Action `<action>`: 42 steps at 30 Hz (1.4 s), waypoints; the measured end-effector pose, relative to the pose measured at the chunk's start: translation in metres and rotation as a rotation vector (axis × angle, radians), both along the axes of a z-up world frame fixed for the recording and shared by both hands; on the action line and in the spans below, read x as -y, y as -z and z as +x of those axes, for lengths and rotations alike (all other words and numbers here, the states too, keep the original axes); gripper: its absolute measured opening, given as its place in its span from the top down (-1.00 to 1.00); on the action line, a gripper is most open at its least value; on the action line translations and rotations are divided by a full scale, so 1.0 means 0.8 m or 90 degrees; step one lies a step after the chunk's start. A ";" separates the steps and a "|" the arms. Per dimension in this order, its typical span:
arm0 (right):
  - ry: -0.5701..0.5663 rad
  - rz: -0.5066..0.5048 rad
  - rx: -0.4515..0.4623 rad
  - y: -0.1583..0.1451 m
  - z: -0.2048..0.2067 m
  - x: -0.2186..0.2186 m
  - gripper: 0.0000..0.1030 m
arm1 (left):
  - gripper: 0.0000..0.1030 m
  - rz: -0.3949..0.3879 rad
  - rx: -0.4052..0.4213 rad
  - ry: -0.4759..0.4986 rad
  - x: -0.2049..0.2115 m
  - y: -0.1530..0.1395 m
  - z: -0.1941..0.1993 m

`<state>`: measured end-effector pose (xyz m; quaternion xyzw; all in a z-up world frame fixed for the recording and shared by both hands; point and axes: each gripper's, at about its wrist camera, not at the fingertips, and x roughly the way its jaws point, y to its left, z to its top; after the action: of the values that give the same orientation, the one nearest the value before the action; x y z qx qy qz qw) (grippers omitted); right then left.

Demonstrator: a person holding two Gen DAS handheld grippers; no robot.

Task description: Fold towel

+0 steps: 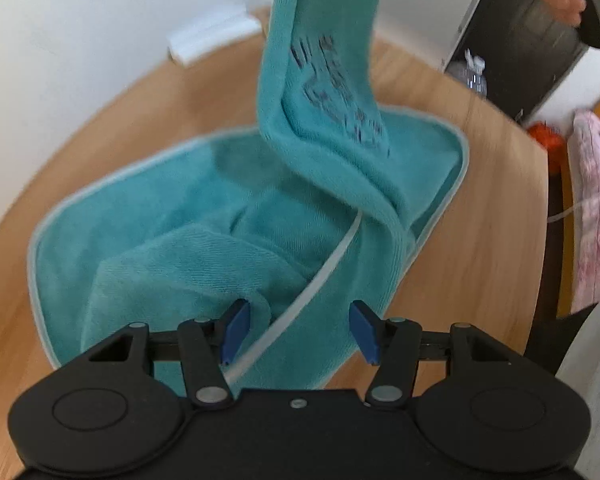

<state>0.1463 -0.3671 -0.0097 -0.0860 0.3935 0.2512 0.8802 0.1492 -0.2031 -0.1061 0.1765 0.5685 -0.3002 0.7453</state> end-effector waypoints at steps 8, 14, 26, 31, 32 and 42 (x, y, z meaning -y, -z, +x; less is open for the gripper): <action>0.010 -0.037 -0.015 0.043 0.018 -0.012 0.75 | 0.81 -0.019 -0.027 0.016 0.000 -0.006 -0.006; 0.012 -0.107 0.011 0.066 0.014 -0.027 0.49 | 0.81 -0.054 -0.033 -0.041 -0.016 -0.016 -0.009; -0.035 -0.097 -0.048 0.065 -0.027 -0.011 0.24 | 0.05 -0.060 -0.010 -0.138 -0.047 -0.038 -0.022; -0.240 0.012 -0.089 0.053 -0.067 -0.068 0.24 | -0.61 -0.067 0.004 -0.214 -0.073 -0.052 -0.040; -0.271 0.010 -0.093 0.056 -0.070 -0.082 0.24 | -0.65 -0.075 0.005 -0.233 -0.080 -0.054 -0.043; -0.453 -0.015 -0.245 0.125 -0.058 -0.194 0.20 | -0.66 -0.094 -0.002 -0.393 -0.146 -0.060 -0.085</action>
<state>0.0995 -0.2119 -0.1095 -0.1785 0.4996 0.5469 0.6476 0.0811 -0.0863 -0.0583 -0.0590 0.5730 -0.1006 0.8112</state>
